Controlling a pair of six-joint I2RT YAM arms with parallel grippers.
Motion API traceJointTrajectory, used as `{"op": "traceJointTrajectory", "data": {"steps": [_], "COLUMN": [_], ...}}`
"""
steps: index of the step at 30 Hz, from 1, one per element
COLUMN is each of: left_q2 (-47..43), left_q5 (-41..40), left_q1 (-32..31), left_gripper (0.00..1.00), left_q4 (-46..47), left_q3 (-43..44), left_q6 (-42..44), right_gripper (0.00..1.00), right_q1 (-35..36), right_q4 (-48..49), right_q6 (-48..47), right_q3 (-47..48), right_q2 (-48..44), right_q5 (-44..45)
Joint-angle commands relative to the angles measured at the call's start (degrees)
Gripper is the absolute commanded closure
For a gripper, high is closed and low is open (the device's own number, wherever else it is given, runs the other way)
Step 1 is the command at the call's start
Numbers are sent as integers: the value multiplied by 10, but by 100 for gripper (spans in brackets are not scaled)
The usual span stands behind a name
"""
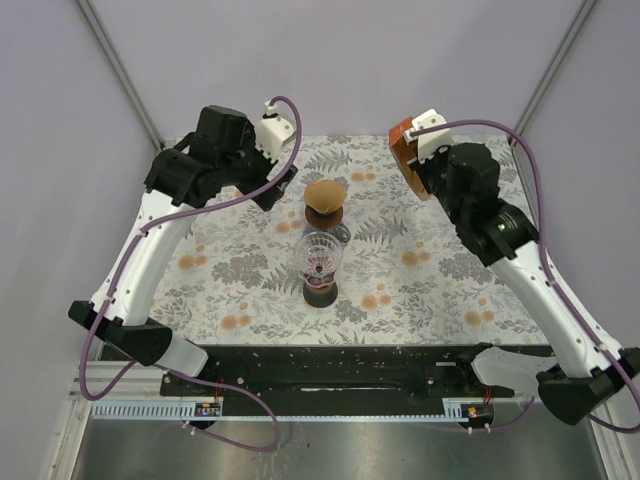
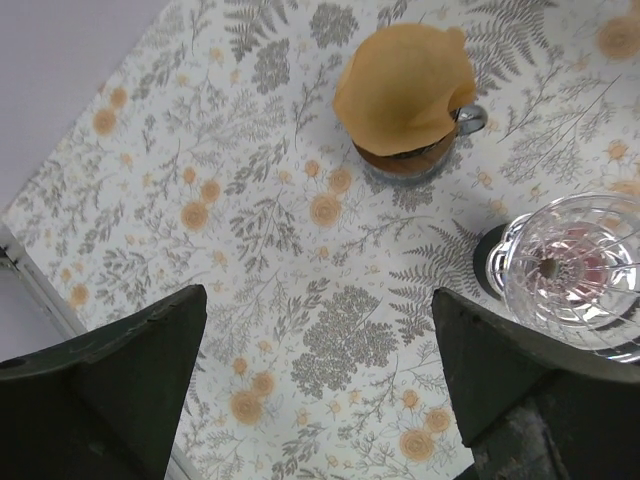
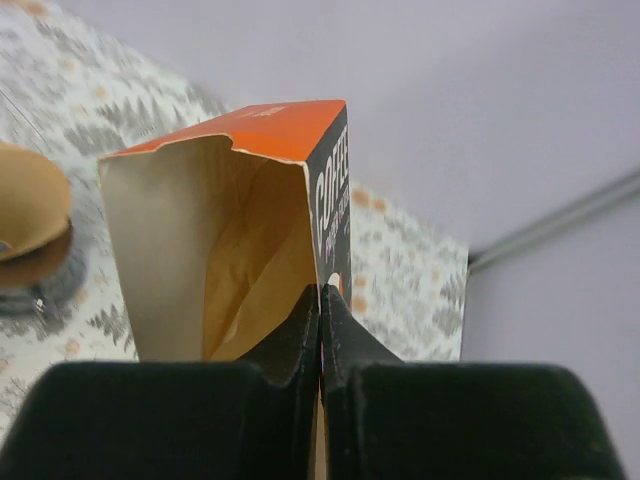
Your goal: Place the coffee filter in the dripper
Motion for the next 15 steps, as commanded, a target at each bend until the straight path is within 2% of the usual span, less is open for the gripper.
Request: {"op": "traceJointTrajectory", "data": {"steps": [1,4,7,15], "left_q2": [-1,1,1,4], "left_q5": [70,85,88,155], "left_q1": [3,3,3,-9], "left_gripper": [1,1,1,1], "left_q4": [8,15,23,40], "left_q3": [77,102,119,197], "left_q6": [20,26,19,-73], "right_gripper": [100,100,100,100], "right_q1": [50,74,86,118], "right_q4": [68,57,62,82], "right_q6": [-83,-72,-64,-36], "right_q3": [15,34,44,50], "right_q2": [-32,-28,-18,12], "right_q5": [-87,-157,-170,-237]}}
